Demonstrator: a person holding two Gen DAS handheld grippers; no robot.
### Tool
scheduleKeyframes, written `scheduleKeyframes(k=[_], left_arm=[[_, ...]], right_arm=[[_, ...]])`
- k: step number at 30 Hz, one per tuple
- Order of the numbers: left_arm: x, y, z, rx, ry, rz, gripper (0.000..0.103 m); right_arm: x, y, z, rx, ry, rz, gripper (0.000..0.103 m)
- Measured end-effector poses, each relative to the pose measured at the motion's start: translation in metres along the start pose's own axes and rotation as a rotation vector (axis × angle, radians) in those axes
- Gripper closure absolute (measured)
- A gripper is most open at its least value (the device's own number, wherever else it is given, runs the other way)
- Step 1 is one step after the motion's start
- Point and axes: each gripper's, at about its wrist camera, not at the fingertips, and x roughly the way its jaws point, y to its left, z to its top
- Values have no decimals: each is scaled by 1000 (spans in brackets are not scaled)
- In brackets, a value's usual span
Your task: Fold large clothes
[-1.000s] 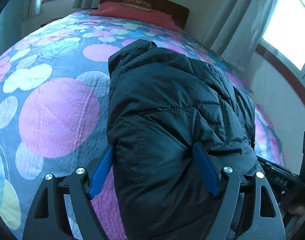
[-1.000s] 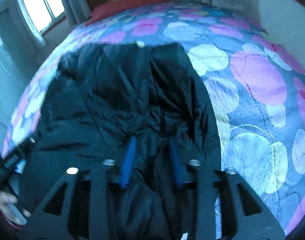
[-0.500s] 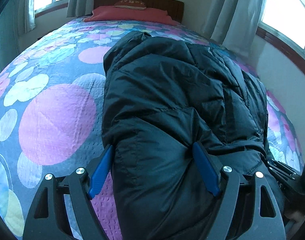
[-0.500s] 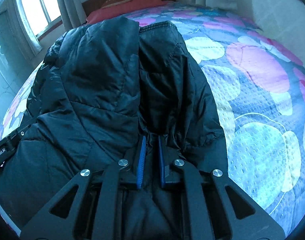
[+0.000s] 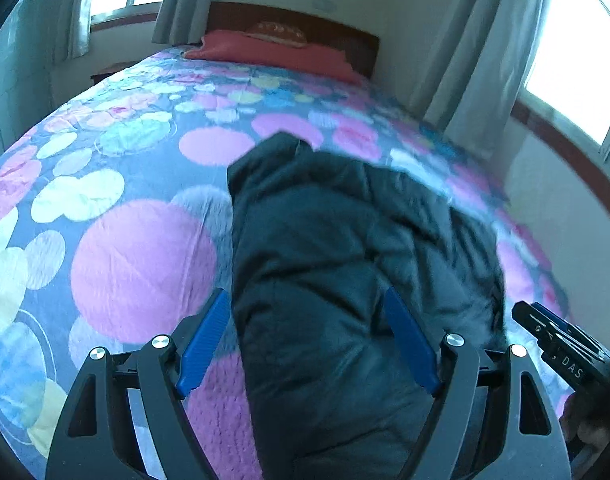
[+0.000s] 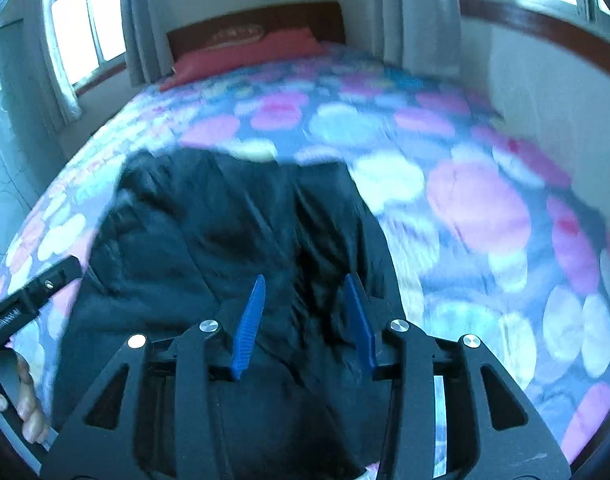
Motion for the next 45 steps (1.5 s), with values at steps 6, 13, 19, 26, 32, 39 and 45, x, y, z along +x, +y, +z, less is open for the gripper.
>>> scheduleKeyframes(k=[6, 13, 19, 26, 32, 39, 45], left_arm=[[17, -8, 24, -56, -12, 25, 24], [63, -11, 14, -79, 92, 63, 24], [77, -19, 5, -32, 67, 140, 22], [91, -18, -2, -10, 53, 172, 21], [99, -17, -5, 1, 51, 191, 21], [105, -17, -8, 10, 49, 202, 21], [105, -19, -10, 13, 43, 207, 21]], right_arm=[[28, 25, 27, -77, -27, -22, 63], [75, 20, 15, -65, 51, -56, 64], [98, 13, 1, -36, 59, -45, 58], [112, 13, -9, -22, 39, -51, 56], [122, 14, -11, -23, 44, -54, 55], [125, 14, -13, -26, 43, -60, 55], [126, 15, -13, -30, 40, -66, 55]])
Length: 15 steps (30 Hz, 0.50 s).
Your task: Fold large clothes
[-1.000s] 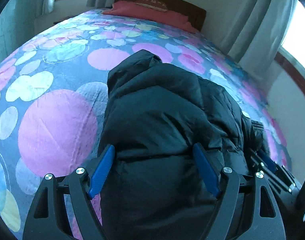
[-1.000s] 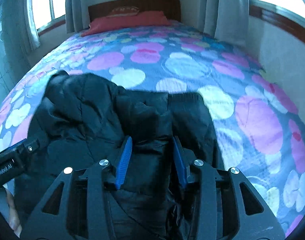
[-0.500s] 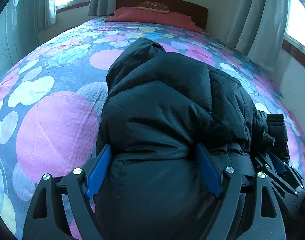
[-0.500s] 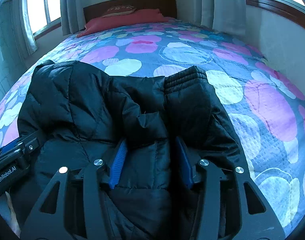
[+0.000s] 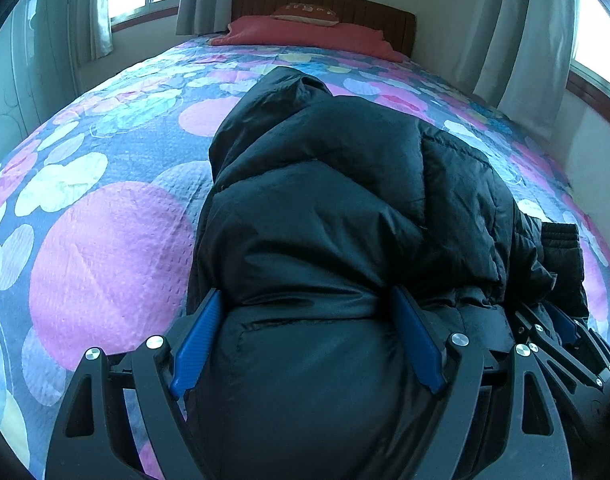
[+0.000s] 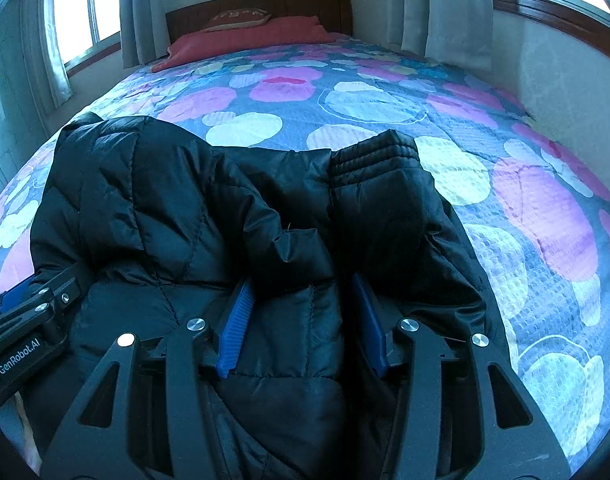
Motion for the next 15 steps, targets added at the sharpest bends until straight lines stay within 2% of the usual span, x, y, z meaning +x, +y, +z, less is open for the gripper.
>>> scheduleKeyframes(k=[7, 15], left_arm=[[-4, -1, 1, -5, 4, -4, 21], [-15, 11, 10, -43, 23, -59, 21]], right_arm=[[-2, 0, 1, 2, 1, -1, 55], [-17, -7, 8, 28, -13, -2, 47]])
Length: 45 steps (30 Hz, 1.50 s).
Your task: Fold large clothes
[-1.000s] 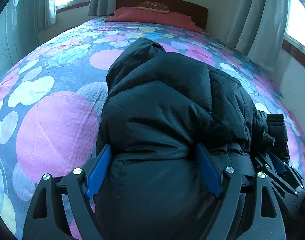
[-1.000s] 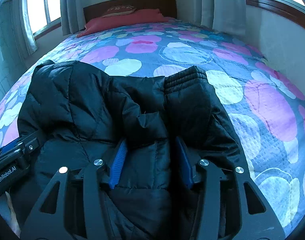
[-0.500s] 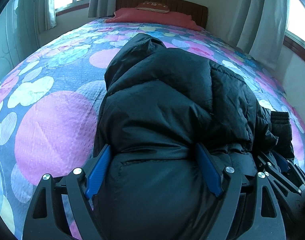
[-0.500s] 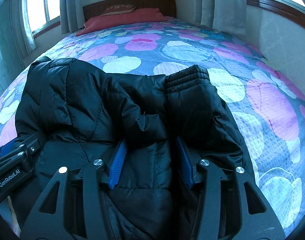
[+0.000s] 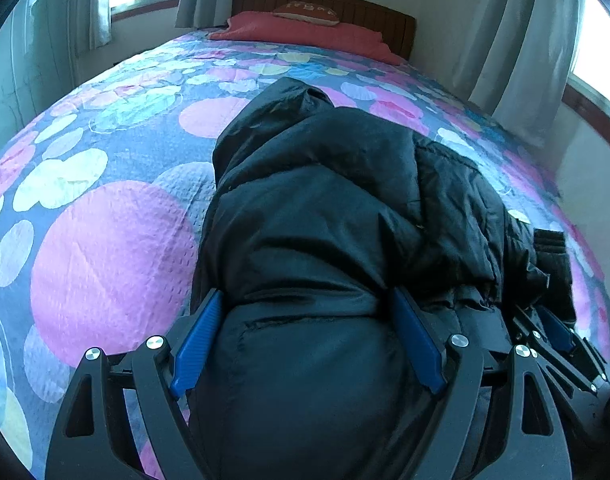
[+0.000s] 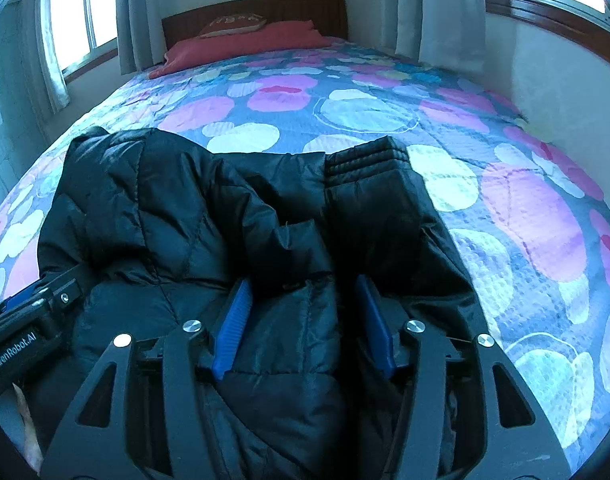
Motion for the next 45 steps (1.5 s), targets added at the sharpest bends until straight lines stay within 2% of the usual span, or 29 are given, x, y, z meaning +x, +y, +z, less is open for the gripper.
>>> scheduleKeyframes(k=[2, 6, 12, 16, 18, 20, 23, 26, 30, 35, 37, 38, 40, 42, 45], left_arm=[[-5, 5, 2, -18, 11, -21, 21], [-21, 30, 4, -144, 25, -81, 21], [-41, 85, -9, -343, 9, -82, 21], [-44, 118, -28, -516, 52, -151, 21], [-39, 122, -36, -564, 83, -225, 21], [-33, 116, -39, -562, 111, -260, 21], [-31, 111, -44, -556, 88, -291, 21], [-31, 106, -48, -560, 91, -328, 20], [-26, 99, -53, -568, 115, -432, 18], [-12, 88, -57, -502, 157, -505, 15], [-8, 84, -55, -487, 175, -526, 15], [-8, 82, -54, -478, 177, -528, 16], [-8, 77, -54, -467, 173, -527, 20], [-11, 75, -57, -467, 166, -527, 22], [-13, 73, -55, -462, 161, -524, 26]], right_arm=[[-8, -3, 1, 13, 1, 5, 42], [-31, -17, 0, 52, -23, 35, 36], [-57, -48, -4, 118, -49, 35, 34], [-57, -79, -10, 203, -29, 37, 34], [-52, -88, -14, 240, -3, 63, 34], [-44, -96, -16, 276, 30, 95, 34], [-34, -106, -19, 314, 62, 122, 33], [-21, -115, -24, 359, 101, 153, 25], [-4, -126, -34, 427, 143, 214, 20], [-3, -122, -37, 385, 137, 227, 17], [-3, -117, -38, 359, 141, 227, 21], [-5, -112, -39, 348, 140, 235, 29], [-1, -108, -43, 372, 164, 328, 52], [-3, -106, -43, 366, 158, 318, 53], [-5, -106, -45, 391, 159, 351, 62]])
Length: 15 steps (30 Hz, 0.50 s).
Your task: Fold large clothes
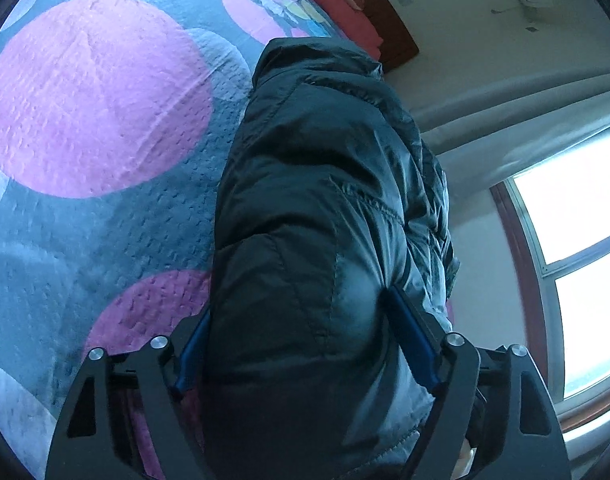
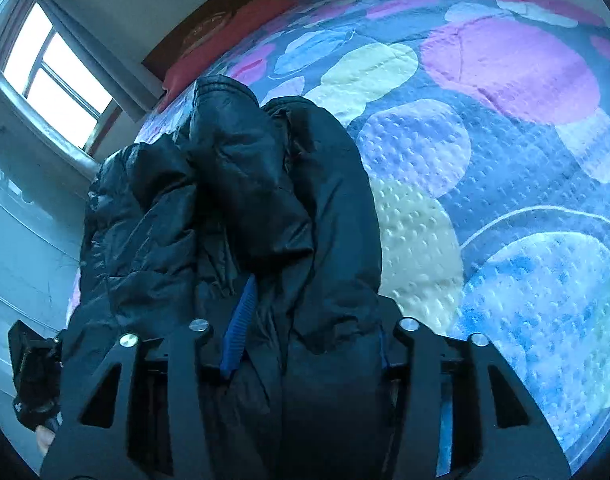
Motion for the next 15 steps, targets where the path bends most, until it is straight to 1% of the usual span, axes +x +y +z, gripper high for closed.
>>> scheduleKeyframes(k=[2, 5, 8, 15], left_arm=[[-1, -5, -1, 8, -5, 7, 28], [-2, -15, 2, 45, -15, 24, 31], [-7, -22, 6, 66, -22, 26, 34], [-23, -27, 26, 109, -59, 35, 36]], right_arm=[[-1, 2, -3, 7, -2, 17, 69], [-4, 6, -6, 10, -10, 36, 74], [-5, 11, -10, 14, -25, 71, 77], [-3, 47, -13, -17, -36, 136, 79]])
